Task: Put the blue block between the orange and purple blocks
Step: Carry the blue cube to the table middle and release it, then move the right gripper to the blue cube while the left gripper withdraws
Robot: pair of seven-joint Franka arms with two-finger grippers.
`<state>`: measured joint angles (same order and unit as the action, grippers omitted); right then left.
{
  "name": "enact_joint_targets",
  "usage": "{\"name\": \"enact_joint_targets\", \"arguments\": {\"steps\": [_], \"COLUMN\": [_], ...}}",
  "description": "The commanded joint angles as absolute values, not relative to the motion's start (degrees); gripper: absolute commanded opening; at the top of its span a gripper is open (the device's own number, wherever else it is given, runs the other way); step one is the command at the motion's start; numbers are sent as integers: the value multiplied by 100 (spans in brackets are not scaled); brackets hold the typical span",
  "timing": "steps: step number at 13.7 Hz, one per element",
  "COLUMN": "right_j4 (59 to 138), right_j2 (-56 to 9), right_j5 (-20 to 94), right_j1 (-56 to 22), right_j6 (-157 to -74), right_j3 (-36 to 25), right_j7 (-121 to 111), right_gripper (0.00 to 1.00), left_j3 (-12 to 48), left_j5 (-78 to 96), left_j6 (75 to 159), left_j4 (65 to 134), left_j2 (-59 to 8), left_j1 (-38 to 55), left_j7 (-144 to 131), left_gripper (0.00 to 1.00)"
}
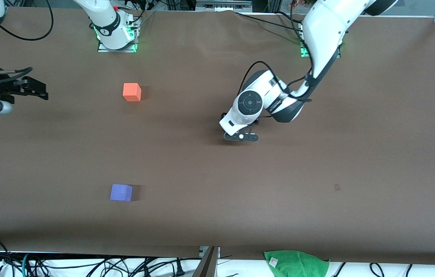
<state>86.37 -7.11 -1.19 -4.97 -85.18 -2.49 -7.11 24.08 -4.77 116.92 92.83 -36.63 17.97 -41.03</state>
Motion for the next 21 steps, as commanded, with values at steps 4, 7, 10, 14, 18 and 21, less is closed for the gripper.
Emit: {"name": "enact_joint_targets", "arguments": {"steps": [4, 7, 10, 14, 18, 21], "right_j4": [8604, 8613, 8613, 8613, 8604, 8596], "right_j2": [-1019, -1169, -1388, -1748, -2170, -2521], "right_j5": [-62, -53, 8, 193, 193, 481], "right_j1": [-1115, -1536, -2037, -2758, -3461, -3760], "right_j6": [-8657, -8841, -9175, -9763, -10396, -11010], "right_j3": [-229, -220, -220, -220, -220, -220], "right_j7": [-502, -10, 858, 2141, 3355, 3804], "right_gripper": [100, 100, 100, 100, 100, 100], "left_j3": [2452, 2408, 2461, 2452, 2130, 875], "left_j5": [-510, -607, -554, -536, -615, -458], "left_j6": [8884, 7719, 7559, 7541, 7076, 7380], "left_j4": [8170, 7192, 6829, 6820, 6908, 7519], "left_j2": [-2628, -2593, -2593, -2180, -1882, -1400], "left_j1": [1293, 916, 240, -1009, -1267, -530], "left_j7": [-4342, -4324, -3582, -999, 199, 719], "left_gripper": [100, 100, 100, 100, 100, 100]}}
